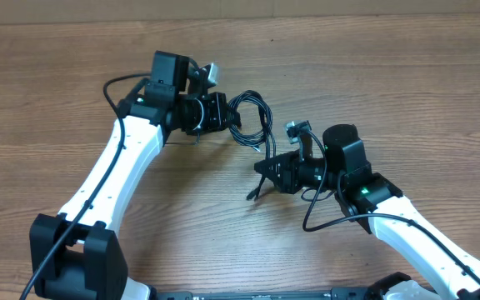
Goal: Untangle cables
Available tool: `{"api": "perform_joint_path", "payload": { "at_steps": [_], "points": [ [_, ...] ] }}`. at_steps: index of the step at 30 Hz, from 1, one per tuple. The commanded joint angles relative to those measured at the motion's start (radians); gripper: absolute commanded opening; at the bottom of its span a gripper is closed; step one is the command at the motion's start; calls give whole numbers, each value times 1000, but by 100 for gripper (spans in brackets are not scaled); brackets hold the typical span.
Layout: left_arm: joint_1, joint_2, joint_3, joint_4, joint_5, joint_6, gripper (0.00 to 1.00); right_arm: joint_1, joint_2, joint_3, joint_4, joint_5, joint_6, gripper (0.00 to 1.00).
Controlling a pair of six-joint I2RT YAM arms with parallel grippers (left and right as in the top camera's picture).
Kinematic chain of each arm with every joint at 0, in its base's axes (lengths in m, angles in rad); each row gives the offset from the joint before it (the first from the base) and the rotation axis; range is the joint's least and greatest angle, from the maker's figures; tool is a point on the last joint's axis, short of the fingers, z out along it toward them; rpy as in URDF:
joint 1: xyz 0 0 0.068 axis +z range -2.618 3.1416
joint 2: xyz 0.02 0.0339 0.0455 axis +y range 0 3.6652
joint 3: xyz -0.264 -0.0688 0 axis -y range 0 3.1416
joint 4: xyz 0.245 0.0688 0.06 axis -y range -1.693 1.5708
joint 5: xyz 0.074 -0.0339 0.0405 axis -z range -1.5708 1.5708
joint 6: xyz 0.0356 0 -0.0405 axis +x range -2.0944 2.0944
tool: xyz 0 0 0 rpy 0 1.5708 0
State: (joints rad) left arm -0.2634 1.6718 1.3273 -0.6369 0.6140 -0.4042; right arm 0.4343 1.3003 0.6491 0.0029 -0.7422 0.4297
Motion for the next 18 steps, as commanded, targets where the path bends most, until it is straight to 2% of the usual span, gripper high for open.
{"api": "perform_joint_path", "payload": {
  "at_steps": [1, 8, 13, 18],
  "points": [
    [-43, -11, 18, 43, -97, 231, 4, 3, -64, 14, 4, -137, 121, 4],
    [-159, -11, 18, 108, -97, 394, 4, 3, -100, 14, 42, -141, 203, 4],
    [-217, -11, 18, 106, -97, 486, 4, 2, -100, 14, 3, 11, 273, 4],
    [-198, -12, 18, 70, -89, 540, 4, 2, -100, 14, -59, 177, 312, 4]
  ]
}}
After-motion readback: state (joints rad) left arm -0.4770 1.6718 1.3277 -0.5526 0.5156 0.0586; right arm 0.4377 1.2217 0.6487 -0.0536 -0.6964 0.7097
